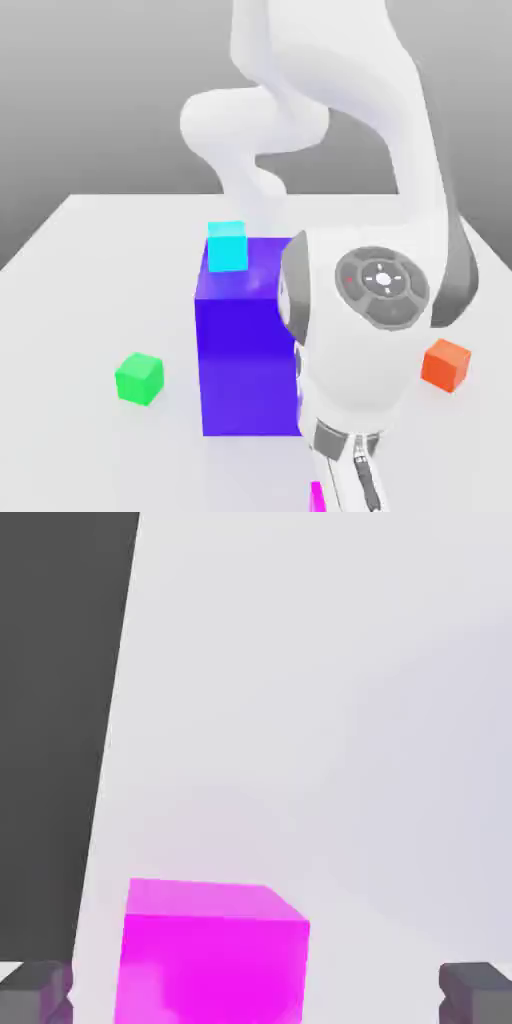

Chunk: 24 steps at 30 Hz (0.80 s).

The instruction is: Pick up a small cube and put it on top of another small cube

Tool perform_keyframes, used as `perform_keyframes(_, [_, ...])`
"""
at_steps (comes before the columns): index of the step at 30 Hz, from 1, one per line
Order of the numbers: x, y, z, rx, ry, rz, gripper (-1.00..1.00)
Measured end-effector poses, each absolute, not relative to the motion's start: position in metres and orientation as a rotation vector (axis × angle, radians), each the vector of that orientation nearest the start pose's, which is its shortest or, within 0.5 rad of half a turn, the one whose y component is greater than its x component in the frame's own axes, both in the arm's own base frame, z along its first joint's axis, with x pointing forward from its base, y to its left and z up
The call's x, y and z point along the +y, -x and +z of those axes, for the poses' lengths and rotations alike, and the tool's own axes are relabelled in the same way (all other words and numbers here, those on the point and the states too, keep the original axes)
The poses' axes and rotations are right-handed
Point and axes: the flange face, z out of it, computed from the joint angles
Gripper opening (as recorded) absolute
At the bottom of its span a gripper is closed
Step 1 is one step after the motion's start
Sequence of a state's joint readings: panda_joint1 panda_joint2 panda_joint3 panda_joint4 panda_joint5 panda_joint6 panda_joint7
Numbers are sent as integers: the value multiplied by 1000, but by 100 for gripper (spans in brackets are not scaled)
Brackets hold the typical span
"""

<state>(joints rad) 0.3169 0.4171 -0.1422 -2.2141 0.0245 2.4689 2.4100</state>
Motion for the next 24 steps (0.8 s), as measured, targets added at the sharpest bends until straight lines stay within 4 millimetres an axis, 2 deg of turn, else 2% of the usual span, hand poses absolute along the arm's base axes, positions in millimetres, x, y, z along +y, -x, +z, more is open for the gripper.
perform_keyframes(3, [94, -518, 181, 2951, 1353, -26, 0])
perform_keyframes(5, [85, -508, 178, 2941, 1287, 5, 0])
perform_keyframes(6, [86, -510, 184, 2910, 1271, 3, 0])
perform_keyframes(7, [86, -511, 177, 2895, 1265, 1, 0])
perform_keyframes(9, [87, -512, 150, 2883, 1259, -1, 0])
perform_keyframes(10, [87, -512, 136, 2882, 1257, 0, -100])
perform_keyframes(15, [87, -512, 136, 2879, 1256, -2, -100])
perform_keyframes(16, [86, -506, 128, 2948, 1242, 35, -100])
perform_keyframes(17, [87, -509, 134, 2913, 1250, 17, -100])
perform_keyframes(20, [86, -512, 178, 2884, 1256, 2, -100])
perform_keyframes(24, [63, -510, 182, 2907, 1436, 108, -100])
